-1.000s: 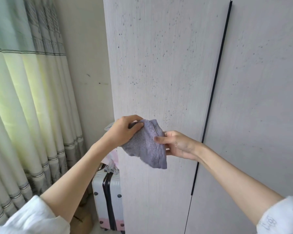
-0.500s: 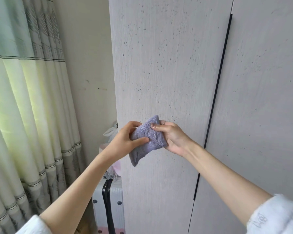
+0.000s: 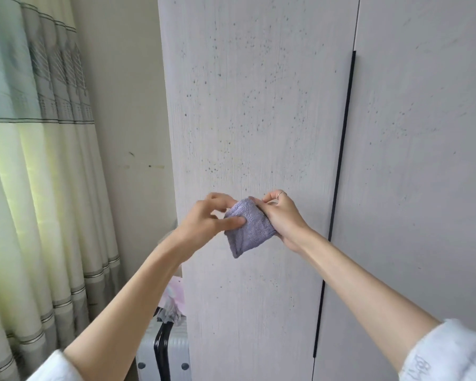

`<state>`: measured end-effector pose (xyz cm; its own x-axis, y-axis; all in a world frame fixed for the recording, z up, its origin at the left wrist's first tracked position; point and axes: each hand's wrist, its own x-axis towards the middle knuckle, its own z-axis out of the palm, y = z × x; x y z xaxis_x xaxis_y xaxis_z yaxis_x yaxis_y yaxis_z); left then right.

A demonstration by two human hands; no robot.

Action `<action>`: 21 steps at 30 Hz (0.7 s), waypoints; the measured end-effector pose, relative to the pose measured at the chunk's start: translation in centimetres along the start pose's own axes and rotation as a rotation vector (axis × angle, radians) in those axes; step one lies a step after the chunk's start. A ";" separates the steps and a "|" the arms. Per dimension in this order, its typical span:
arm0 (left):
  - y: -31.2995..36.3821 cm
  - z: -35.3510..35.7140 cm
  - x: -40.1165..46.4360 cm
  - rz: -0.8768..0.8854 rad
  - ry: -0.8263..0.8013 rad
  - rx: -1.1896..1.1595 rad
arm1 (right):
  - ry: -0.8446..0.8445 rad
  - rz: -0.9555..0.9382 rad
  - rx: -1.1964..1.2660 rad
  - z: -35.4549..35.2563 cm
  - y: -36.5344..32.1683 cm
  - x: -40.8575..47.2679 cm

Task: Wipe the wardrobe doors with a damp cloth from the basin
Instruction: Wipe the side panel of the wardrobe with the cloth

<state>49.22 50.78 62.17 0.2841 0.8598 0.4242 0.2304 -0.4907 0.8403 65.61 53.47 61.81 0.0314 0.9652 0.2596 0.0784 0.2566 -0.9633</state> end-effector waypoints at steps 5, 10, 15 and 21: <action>2.5 1.6 5.1 0.173 0.086 -0.072 | -0.108 -0.048 -0.005 -2.5 -2.6 2.4; 6.2 3.3 10.7 0.265 0.233 -0.241 | 0.098 -0.377 0.004 -5.2 -6.4 5.8; 10.8 4.2 15.9 0.324 0.424 -0.328 | -0.313 -0.415 0.292 -7.4 -10.4 8.2; 14.5 2.1 20.0 0.384 0.395 -0.061 | 0.032 -0.662 0.042 -8.9 -16.6 12.8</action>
<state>60.15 60.55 82.11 -0.0359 0.6141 0.7884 0.1210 -0.7805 0.6134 73.60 61.06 81.76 0.0193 0.6016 0.7986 0.0522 0.7970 -0.6017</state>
